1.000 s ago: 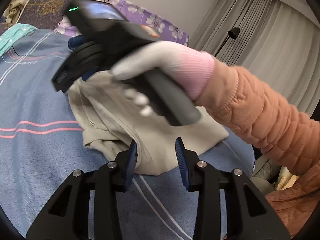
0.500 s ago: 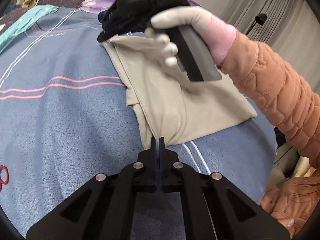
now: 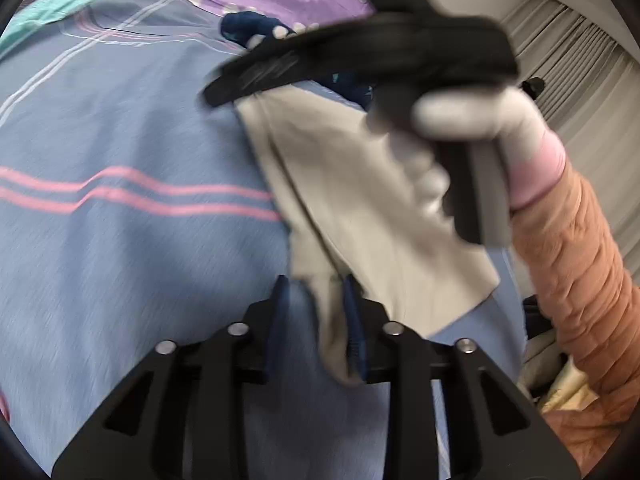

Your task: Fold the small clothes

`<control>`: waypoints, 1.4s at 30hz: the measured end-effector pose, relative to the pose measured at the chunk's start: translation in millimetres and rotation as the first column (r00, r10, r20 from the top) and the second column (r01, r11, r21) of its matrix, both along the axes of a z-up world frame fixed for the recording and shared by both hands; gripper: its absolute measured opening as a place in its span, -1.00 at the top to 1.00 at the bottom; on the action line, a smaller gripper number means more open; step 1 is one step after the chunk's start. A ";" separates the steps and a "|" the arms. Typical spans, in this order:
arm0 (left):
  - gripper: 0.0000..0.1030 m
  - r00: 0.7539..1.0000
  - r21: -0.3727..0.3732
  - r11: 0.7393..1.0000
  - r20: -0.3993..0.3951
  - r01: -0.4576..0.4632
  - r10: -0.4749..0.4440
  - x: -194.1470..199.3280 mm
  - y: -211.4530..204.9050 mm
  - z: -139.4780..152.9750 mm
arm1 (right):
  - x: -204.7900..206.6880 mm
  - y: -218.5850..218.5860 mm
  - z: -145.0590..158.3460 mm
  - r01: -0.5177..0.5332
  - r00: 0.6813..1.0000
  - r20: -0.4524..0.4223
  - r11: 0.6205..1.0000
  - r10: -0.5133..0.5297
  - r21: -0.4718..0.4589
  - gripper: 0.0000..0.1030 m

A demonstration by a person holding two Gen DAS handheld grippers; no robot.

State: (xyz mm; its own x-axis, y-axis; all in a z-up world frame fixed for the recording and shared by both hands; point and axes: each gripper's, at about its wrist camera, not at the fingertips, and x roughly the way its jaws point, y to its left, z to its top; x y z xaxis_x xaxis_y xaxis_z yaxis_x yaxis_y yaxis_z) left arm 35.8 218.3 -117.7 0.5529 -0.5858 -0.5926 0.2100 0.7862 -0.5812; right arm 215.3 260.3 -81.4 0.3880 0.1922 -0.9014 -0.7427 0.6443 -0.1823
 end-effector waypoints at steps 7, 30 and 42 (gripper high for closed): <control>0.85 0.994 0.029 0.999 0.112 -0.022 0.019 -17.1 -6.9 28.7 | 9.1 -30.3 34.5 0.082 0.996 0.026 0.975 -0.089 0.209 0.97; 0.96 0.999 0.084 0.996 0.015 -0.034 0.033 -35.9 -14.0 0.6 | -49.1 -141.2 68.2 0.154 0.972 0.118 0.928 -0.205 0.338 -0.38; 0.95 0.991 0.090 0.987 0.021 -0.131 0.130 -65.7 8.9 0.5 | -140.5 -154.5 45.1 -0.045 0.992 0.122 0.961 0.012 0.273 0.72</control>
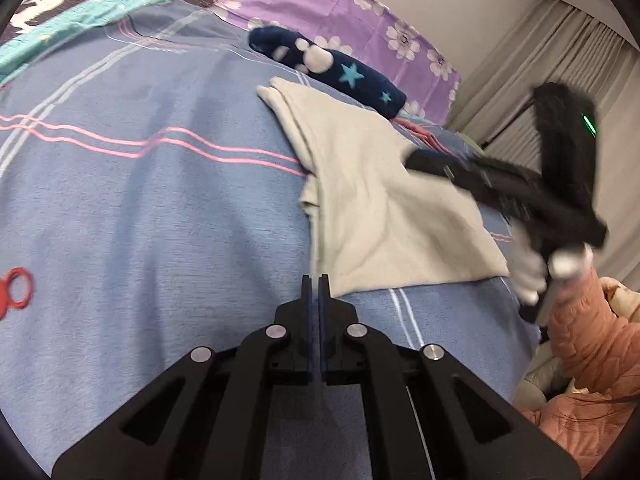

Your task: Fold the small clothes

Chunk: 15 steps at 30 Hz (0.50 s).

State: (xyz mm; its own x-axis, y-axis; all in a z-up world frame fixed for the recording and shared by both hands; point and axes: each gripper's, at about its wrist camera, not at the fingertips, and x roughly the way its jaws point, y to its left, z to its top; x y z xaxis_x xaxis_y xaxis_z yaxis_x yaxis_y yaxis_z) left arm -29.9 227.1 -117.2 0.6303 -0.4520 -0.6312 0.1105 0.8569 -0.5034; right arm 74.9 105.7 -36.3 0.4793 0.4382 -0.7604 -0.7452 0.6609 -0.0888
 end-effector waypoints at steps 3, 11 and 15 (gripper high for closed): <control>0.92 0.999 -0.005 0.999 0.008 -0.045 0.045 -5.7 10.7 2.0 | -31.5 6.6 -10.7 -0.085 0.996 0.014 0.994 0.086 -0.065 0.44; 0.42 0.993 -0.007 0.993 0.003 -0.116 0.116 -6.7 18.9 2.9 | -79.6 28.9 -48.4 -0.143 0.977 0.114 0.954 0.178 -0.264 0.04; 0.34 0.994 -0.018 0.994 0.007 -0.111 0.111 -8.4 20.3 0.3 | -83.2 35.1 -53.3 -0.046 0.953 0.268 0.943 0.140 -0.329 -0.03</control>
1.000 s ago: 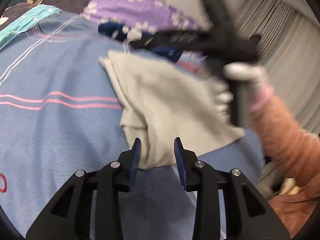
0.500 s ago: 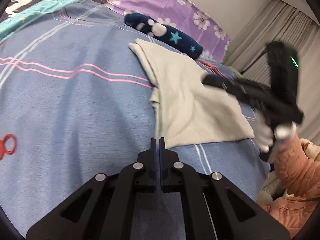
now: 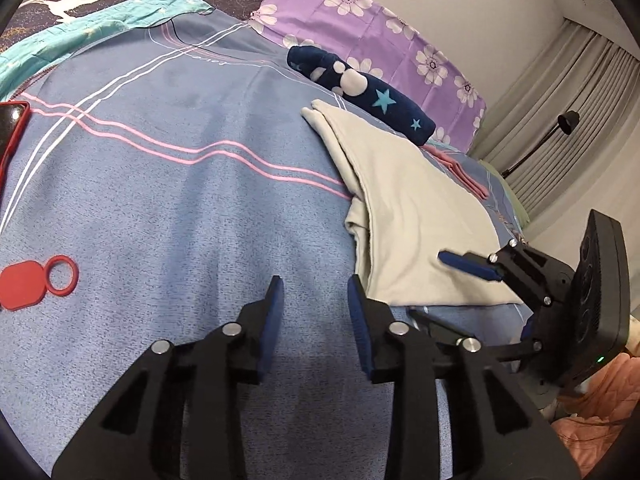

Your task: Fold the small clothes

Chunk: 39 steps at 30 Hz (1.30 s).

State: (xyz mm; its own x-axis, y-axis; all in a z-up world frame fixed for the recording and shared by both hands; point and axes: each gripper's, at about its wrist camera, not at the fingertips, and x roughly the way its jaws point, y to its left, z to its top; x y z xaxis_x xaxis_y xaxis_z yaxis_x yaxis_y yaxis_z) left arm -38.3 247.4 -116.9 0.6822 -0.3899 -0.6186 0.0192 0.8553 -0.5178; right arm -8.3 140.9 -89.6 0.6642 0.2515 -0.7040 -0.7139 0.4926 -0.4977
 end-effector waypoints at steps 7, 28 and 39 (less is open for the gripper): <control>0.33 1.000 -0.097 0.995 0.007 -0.020 0.021 0.2 13.2 -10.9 | 12.4 34.7 -9.7 0.056 0.989 0.134 0.998 -0.055 -0.005 -0.03; -0.20 0.965 -0.268 0.931 -0.020 0.248 -0.263 140.6 -0.4 4.3 | 15.5 23.1 2.4 0.100 0.995 0.012 0.988 -0.102 0.120 0.78; 0.49 0.958 -0.266 0.931 -0.072 0.251 -0.279 225.5 -23.6 -14.2 | 32.0 34.4 -14.1 0.108 0.994 0.025 0.991 -0.110 0.076 0.46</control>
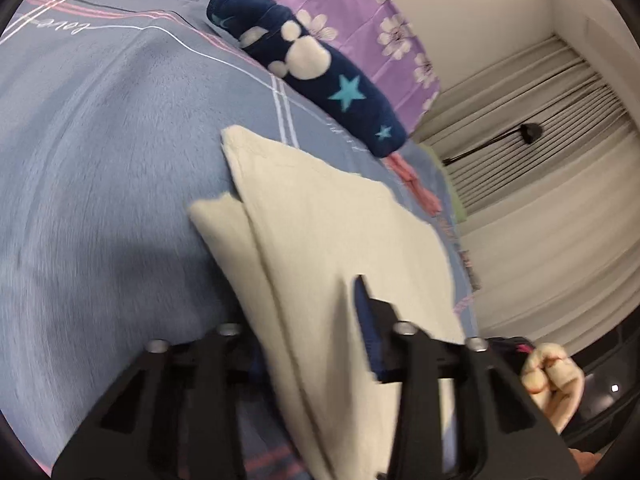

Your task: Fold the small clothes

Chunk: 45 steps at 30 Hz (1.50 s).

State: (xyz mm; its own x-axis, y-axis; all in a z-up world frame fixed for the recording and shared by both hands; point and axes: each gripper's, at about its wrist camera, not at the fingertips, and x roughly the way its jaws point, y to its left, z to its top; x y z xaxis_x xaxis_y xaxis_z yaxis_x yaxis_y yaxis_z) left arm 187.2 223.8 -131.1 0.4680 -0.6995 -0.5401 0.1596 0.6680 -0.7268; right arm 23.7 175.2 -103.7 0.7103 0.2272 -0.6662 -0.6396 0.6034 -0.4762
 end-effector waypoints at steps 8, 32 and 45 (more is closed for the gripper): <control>0.71 1.000 0.035 0.999 0.007 -0.004 0.004 5.3 -1.6 1.9 | 18.7 -20.3 18.0 0.047 0.997 -0.062 0.990 -0.039 0.132 0.92; 0.77 0.990 0.170 0.985 0.142 -0.036 0.012 9.9 -74.4 88.4 | 7.4 -108.8 74.5 0.152 0.988 -0.032 0.908 -0.151 0.392 0.92; 0.78 0.984 0.269 0.963 0.173 -0.017 -0.031 27.1 -173.9 130.1 | 7.7 -223.1 94.7 0.271 0.960 -0.108 0.760 -0.259 0.590 0.92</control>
State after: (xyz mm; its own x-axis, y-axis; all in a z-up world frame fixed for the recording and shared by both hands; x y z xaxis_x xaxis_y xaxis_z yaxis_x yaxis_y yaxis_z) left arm 214.3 50.0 -1.0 0.5674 -0.5433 -0.6188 0.2731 0.8330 -0.4811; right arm 31.4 -47.8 -9.0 0.7905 0.3860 -0.4755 -0.4167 0.9080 0.0443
